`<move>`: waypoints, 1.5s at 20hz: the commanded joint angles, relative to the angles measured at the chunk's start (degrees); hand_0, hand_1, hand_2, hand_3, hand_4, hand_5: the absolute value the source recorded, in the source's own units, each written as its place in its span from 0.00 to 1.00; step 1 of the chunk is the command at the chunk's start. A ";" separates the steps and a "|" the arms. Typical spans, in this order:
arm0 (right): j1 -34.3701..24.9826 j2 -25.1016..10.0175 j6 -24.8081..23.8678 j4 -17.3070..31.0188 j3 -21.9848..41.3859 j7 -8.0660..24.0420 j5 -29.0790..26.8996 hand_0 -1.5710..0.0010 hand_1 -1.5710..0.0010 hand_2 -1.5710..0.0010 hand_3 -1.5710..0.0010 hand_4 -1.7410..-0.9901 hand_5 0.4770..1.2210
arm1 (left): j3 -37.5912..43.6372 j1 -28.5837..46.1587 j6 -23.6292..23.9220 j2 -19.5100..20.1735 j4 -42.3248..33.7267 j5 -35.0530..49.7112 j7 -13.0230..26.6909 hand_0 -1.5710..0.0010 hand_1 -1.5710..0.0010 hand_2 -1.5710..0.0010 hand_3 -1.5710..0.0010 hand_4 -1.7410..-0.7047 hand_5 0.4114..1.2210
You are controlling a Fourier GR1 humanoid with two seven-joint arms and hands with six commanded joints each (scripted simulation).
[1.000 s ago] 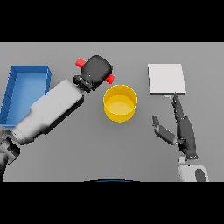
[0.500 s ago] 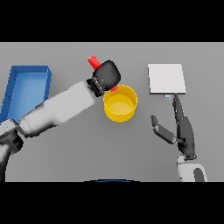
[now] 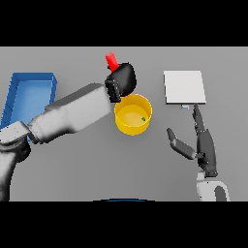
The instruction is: Pick up the red beaker and tilt it to pour out 1 green nut into yellow bowl. Pick up the yellow bowl and place it on the metallic measuring scale.
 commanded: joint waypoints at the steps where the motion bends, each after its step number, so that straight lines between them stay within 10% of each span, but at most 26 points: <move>1: -0.43 -0.13 -0.02 0.34 -0.18 0.50 -0.01 1.00 1.00 1.00 1.00 0.70 0.15 | -1.05 -0.31 0.27 -0.29 0.40 -0.54 -0.54 0.00 0.00 0.00 0.00 0.01 1.00; 12: -0.88 0.16 -1.20 0.38 0.37 -0.58 1.65 1.00 1.00 1.00 1.00 0.72 0.15 | -1.33 -12.09 3.21 3.00 4.11 0.67 -5.85 0.00 0.00 0.11 0.04 0.06 1.00; 14: -1.43 0.40 -0.65 1.14 0.72 -0.28 1.45 1.00 1.00 1.00 1.00 0.74 0.16 | 1.57 -15.43 4.51 4.95 6.08 2.78 -5.84 0.00 0.00 0.07 0.34 0.04 1.00; 19: -2.09 0.53 0.76 0.58 0.06 -0.29 -1.32 1.00 1.00 1.00 1.00 0.73 0.16 | 11.07 -19.84 5.09 7.98 14.72 11.30 -1.96 0.00 0.00 0.02 0.11 0.02 1.00; 30: -2.77 -1.35 2.06 3.17 -0.57 -3.43 -1.90 1.00 1.00 1.00 1.00 0.69 0.15 | 37.97 -3.86 18.60 22.41 18.17 44.47 10.17 0.00 0.00 0.00 0.10 0.00 1.00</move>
